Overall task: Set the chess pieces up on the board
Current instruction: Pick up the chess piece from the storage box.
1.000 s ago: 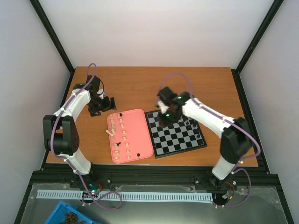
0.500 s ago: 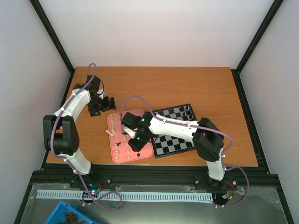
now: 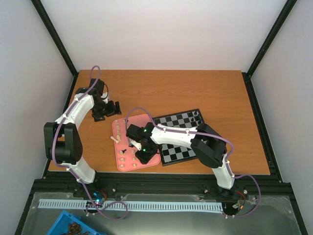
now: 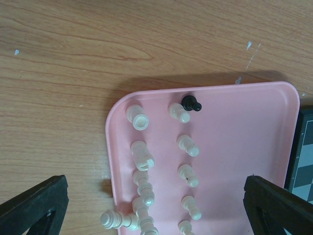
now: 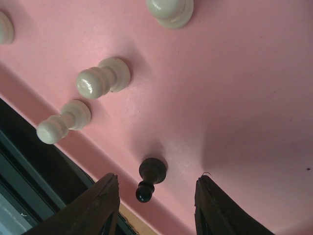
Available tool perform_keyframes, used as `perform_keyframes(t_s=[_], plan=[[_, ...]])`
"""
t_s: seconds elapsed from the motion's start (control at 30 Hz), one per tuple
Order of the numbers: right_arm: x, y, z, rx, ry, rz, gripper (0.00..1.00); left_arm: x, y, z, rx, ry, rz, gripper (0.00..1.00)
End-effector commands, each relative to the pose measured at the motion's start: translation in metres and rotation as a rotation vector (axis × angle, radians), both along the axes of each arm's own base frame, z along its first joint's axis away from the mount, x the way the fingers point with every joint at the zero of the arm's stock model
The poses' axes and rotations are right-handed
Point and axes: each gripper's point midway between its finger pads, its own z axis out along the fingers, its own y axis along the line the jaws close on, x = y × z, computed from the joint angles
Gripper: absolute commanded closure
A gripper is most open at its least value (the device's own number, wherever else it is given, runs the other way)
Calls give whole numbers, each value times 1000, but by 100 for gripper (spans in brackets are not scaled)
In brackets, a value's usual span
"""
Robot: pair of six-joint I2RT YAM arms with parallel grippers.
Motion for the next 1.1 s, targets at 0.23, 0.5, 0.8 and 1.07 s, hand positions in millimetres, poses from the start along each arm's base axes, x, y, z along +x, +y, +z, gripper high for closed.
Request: perform_keyframes(t_s=[0.23,0.5,0.8,1.07], plan=[[-6,-1,-12,-24,30,4,70,6,-6,13,-20,-45,-1,0],[-9,-2,-16,-32,51,9,77,5,-4,12,-14,-45,0,0],[-4,-6,-16,-56,29,2,95,5,-4,12,-15,-41,-1,0],[25,-21,17,-65,-75,-88,97,6,-4,16,-12,-46,-2,0]])
